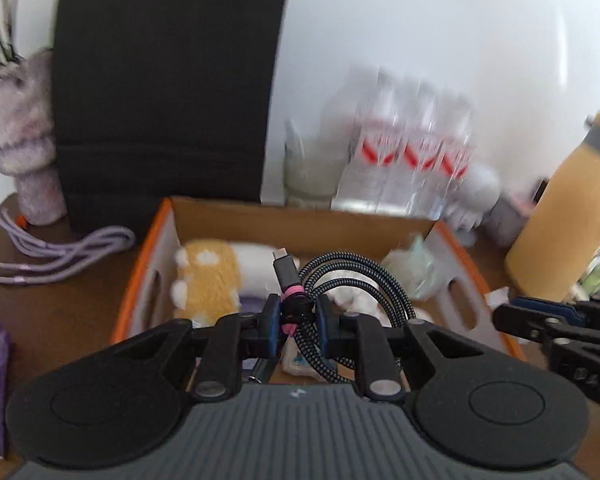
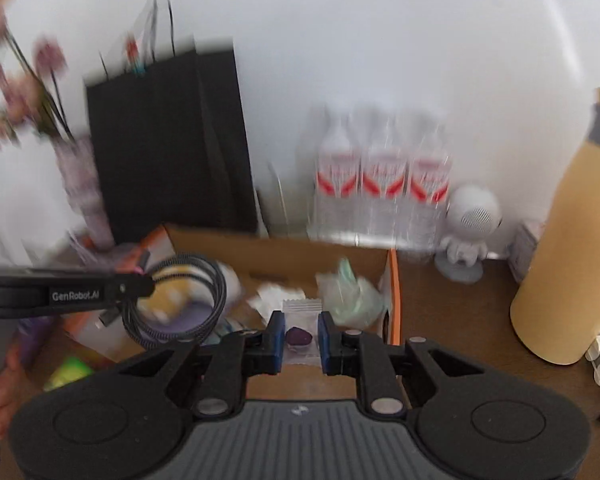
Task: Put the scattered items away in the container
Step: 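Carry the cable and sachet into the box and open both tools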
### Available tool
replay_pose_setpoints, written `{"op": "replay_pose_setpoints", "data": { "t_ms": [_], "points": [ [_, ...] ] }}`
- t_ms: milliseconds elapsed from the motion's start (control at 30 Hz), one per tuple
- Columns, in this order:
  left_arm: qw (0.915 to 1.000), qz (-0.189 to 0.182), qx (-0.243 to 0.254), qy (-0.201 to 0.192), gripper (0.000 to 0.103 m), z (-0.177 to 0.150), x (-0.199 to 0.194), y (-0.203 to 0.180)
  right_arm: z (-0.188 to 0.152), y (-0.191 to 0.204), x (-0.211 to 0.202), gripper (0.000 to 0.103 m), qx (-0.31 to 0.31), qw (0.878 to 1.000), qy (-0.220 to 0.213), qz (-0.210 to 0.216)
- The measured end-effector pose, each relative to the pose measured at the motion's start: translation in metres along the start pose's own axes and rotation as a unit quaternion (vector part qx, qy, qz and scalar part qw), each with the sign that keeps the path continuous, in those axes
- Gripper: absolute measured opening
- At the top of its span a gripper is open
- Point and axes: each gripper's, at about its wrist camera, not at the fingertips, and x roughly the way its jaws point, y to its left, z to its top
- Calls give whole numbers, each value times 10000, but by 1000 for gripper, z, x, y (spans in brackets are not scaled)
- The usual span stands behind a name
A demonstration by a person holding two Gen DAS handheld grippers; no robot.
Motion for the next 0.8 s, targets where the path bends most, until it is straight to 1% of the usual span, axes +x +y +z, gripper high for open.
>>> {"op": "replay_pose_setpoints", "data": {
  "t_ms": [67, 133, 200, 233, 267, 300, 333, 367, 433, 500, 533, 567, 600, 633, 700, 733, 800],
  "points": [
    [9996, -73, -49, 265, 19, -6, 25, -1, -5, 9, 32, 16, -388, 9981, 344, -327],
    [9991, -80, 86, 407, 20, -12, 39, 0, -13, 17, 48, 17, -722, 9943, 463, -637],
    [9986, -175, 274, 419, 20, -14, 44, 0, -19, 24, 58, 17, -1017, 9901, 597, -758],
    [9986, -173, 294, 411, 20, -16, 42, 1, -20, 24, 62, 17, -1052, 9893, 672, -754],
    [9989, -176, 265, 353, 20, -15, 38, 4, -21, 23, 66, 21, -1032, 9893, 722, -734],
    [9991, -212, 224, 290, 25, -14, 31, 7, -22, 21, 68, 23, -983, 9898, 745, -715],
    [9992, -270, 179, 239, 33, -11, 22, 10, -21, 20, 68, 28, -929, 9900, 745, -757],
    [9992, -327, 154, 174, 36, -9, 12, 13, -20, 19, 66, 30, -896, 9902, 690, -817],
    [9994, -278, 201, -38, 39, -6, -11, 13, -19, 17, 52, 32, -797, 9920, 509, -842],
    [9992, -142, 307, -230, 41, -9, -35, 15, -18, 12, 30, 43, -529, 9957, 243, -722],
    [9991, -53, 304, -295, 44, -11, -46, 16, -18, 10, 18, 56, -378, 9971, 106, -655],
    [9990, 23, 282, -351, 45, -15, -55, 17, -21, 8, 7, 64, -203, 9980, -38, -605],
    [9986, 104, 305, -413, 48, -21, -64, 18, -25, 6, -4, 65, -23, 9984, -170, -546],
    [9977, 245, 378, -505, 48, -27, -73, 19, -31, 5, -12, 66, 97, 9986, -240, -452],
    [9935, 640, 473, -810, 51, -44, -91, 16, -45, 5, -25, 65, 232, 9988, -313, -291],
    [9921, 711, 486, -911, 56, -54, -100, 15, -53, 6, -33, 65, 256, 9985, -416, -244],
    [9913, 672, 388, -1064, 63, -74, -116, 15, -71, 7, -52, 65, 305, 9964, -777, -127]
  ]
}}
